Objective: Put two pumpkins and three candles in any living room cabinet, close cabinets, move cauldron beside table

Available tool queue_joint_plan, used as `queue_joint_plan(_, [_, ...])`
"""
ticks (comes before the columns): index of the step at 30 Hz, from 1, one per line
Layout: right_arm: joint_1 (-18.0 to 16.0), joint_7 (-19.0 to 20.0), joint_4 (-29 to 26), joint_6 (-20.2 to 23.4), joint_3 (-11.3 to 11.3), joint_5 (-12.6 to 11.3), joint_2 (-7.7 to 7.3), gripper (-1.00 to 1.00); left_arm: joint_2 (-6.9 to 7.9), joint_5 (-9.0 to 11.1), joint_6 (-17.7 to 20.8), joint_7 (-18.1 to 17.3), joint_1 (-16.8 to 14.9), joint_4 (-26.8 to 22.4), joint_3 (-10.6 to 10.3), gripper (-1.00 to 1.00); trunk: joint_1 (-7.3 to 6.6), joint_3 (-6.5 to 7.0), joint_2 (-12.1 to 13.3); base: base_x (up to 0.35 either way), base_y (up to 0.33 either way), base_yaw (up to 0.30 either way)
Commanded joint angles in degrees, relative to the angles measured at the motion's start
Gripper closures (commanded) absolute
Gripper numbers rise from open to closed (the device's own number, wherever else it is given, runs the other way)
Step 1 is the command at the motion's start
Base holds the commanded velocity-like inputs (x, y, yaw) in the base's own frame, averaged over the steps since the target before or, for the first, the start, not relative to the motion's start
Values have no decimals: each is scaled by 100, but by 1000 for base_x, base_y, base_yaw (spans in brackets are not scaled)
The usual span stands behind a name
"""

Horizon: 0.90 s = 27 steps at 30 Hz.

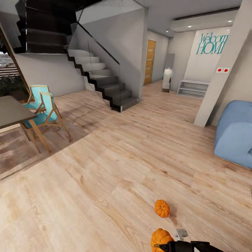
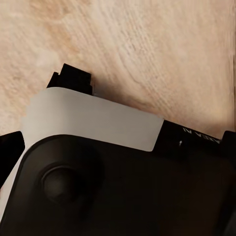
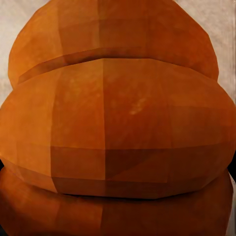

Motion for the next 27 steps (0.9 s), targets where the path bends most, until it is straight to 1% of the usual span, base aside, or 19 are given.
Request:
queue_joint_plan(1, [0,1,0,0,-19,-5,0,100,1,0,-1,0,0,0,0,-100,0,5,0,218,0,-281])
queue_joint_plan(8, [0,1,0,0,-19,-5,0,100,-2,0,-2,0,0,0,0,-100,0,39,0,220,0,-279])
queue_joint_plan(20, [0,1,0,0,-19,-5,0,100,-2,0,-2,0,0,1,0,-100,0,101,0,316,0,-273])
queue_joint_plan(23, [0,1,0,0,-19,-5,0,100,1,0,-6,5,0,1,0,-100,0,118,0,135,0,-270])
queue_joint_plan(27, [0,1,0,0,-19,-5,0,100,10,0,-13,8,0,5,0,-100,0,139,0,26,0,-270])
